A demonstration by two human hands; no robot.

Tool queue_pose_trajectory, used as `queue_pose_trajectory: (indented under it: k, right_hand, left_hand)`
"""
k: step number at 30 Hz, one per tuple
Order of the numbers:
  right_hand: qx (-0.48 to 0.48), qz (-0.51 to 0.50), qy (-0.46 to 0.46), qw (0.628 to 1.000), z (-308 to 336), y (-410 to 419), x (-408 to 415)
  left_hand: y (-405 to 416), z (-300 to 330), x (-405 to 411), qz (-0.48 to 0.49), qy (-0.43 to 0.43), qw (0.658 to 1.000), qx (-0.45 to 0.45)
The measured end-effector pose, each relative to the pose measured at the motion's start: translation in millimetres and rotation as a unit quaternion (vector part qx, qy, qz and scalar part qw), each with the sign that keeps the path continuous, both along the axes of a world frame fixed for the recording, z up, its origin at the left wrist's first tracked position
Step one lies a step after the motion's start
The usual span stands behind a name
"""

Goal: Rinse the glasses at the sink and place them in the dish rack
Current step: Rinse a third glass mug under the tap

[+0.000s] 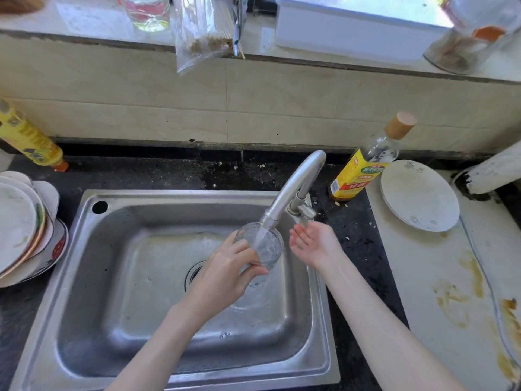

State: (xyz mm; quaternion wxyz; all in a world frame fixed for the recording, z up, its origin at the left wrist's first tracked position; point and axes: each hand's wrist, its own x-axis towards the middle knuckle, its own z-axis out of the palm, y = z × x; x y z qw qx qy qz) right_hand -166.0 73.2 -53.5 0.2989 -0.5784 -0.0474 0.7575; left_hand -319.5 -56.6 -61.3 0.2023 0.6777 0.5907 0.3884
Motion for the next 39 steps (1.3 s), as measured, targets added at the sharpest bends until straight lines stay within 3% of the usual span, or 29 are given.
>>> queue_pose_trajectory:
  k: [10, 14, 18, 20, 24, 26, 29, 31, 33, 35, 39]
  right_hand:
    - [0.019, -0.035, 0.054, 0.998, 27, 35, 22]
    - [0.038, 0.038, 0.012, 0.998, 13, 2, 31]
    - [-0.082, 0.15, 0.02, 0.985, -11, -59, 29]
    - [-0.128, 0.153, 0.076, 0.977, -19, -79, 23]
    - [-0.172, 0.036, 0.26, 0.949, -15, -98, 4]
    - [-0.169, -0.014, 0.285, 0.944, -15, -100, 0]
    - [-0.139, -0.016, 0.224, 0.965, -12, -97, 0]
    - [-0.109, -0.003, 0.163, 0.981, -8, -94, 2]
    - [-0.061, 0.017, 0.097, 0.993, -6, -93, 5]
    - [0.005, 0.054, 0.045, 0.997, -6, -93, 11]
    - [0.167, 0.168, -0.074, 0.969, 6, -95, 22]
  left_hand:
    - [10, 13, 0, -0.008, 0.017, 1.0, 0.006]
    - [3, 7, 2, 0.065, -0.048, 0.997, -0.001]
    - [-5, -1, 12, 0.13, -0.113, 0.985, -0.027]
    - [-8, -4, 17, 0.143, -0.139, 0.98, -0.029]
    - [-18, -8, 26, 0.141, -0.175, 0.973, -0.044]
    - [-22, -11, 27, 0.122, -0.176, 0.976, -0.039]
    - [-30, -17, 23, 0.099, -0.189, 0.975, -0.063]
    - [-38, -18, 19, 0.086, -0.242, 0.961, -0.102]
    - [-45, -18, 15, 0.084, -0.364, 0.915, -0.153]
    - [-50, -23, 11, 0.094, -0.423, 0.875, -0.217]
    - [-51, -27, 5, 0.066, -0.364, 0.87, -0.327]
